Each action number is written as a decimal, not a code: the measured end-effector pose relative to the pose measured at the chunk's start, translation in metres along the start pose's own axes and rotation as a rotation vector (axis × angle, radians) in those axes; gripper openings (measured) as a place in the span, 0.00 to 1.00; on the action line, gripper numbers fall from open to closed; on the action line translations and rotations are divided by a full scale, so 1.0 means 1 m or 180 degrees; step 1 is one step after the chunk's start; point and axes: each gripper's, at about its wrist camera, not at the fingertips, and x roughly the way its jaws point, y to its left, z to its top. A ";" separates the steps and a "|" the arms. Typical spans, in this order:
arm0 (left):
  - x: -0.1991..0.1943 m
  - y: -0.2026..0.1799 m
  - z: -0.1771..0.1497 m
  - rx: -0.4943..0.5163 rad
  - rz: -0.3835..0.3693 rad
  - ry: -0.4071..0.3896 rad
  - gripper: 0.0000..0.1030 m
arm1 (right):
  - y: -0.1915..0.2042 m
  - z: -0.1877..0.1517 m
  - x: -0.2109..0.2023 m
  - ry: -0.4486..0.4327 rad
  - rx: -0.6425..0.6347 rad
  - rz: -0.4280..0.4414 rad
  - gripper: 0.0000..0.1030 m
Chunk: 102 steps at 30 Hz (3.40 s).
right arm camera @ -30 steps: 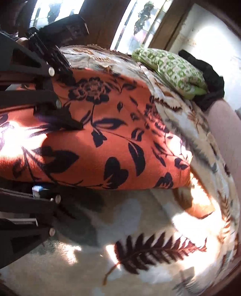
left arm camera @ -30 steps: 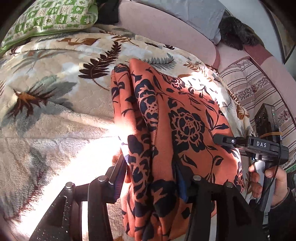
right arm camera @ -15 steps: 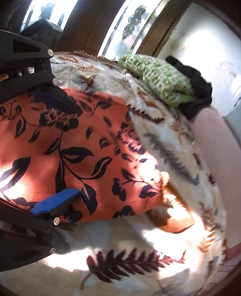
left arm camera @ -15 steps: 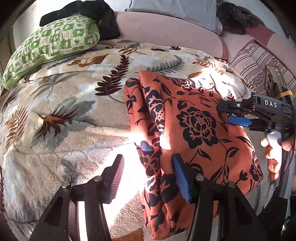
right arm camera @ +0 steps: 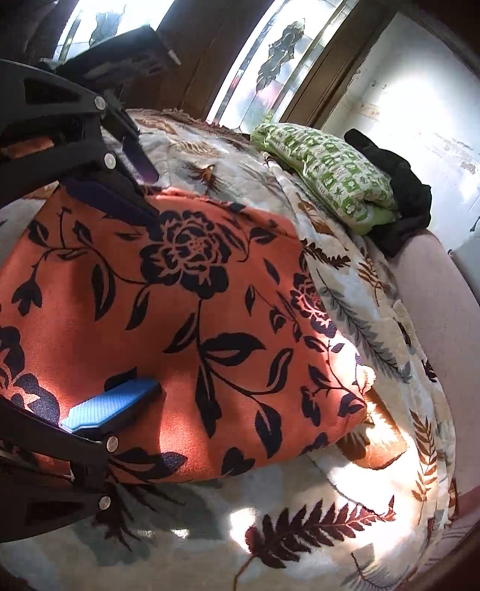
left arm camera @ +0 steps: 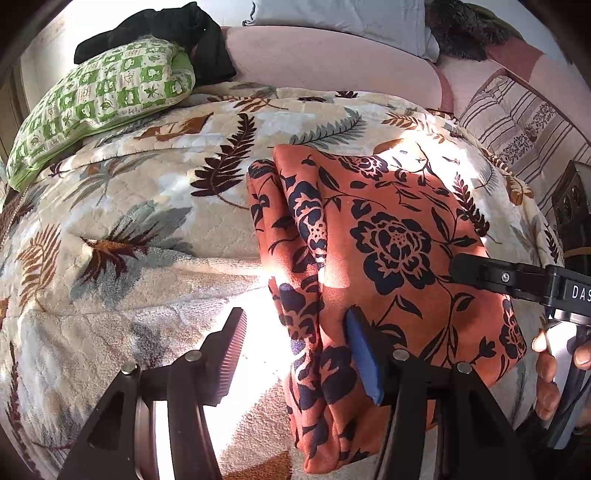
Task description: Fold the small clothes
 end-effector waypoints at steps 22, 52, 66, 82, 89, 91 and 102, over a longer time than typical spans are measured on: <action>0.047 0.006 0.078 -0.0532 -0.0375 0.0188 0.12 | -0.006 -0.007 -0.004 -0.0112 -0.0064 0.0170 0.84; 0.051 0.021 0.059 -0.0605 -0.0286 0.0063 0.19 | -0.040 0.094 0.011 0.0027 0.1050 0.0847 0.84; 0.022 0.001 0.001 -0.0428 -0.0193 0.0180 0.19 | -0.014 0.002 -0.011 0.0083 0.0740 0.0622 0.84; -0.001 0.018 -0.031 -0.0654 -0.0311 0.0139 0.24 | -0.019 -0.037 -0.037 0.0120 0.0883 0.0587 0.85; 0.006 0.015 -0.052 -0.0599 -0.0242 0.0207 0.36 | -0.011 -0.059 -0.049 0.0086 0.0743 0.0531 0.86; -0.003 0.020 -0.050 -0.0703 -0.0283 0.0165 0.38 | -0.021 -0.064 -0.041 0.0122 0.0826 0.0566 0.85; -0.082 -0.002 -0.055 -0.0385 0.0315 -0.0370 0.85 | 0.054 -0.094 -0.124 -0.0753 -0.0354 -0.0731 0.87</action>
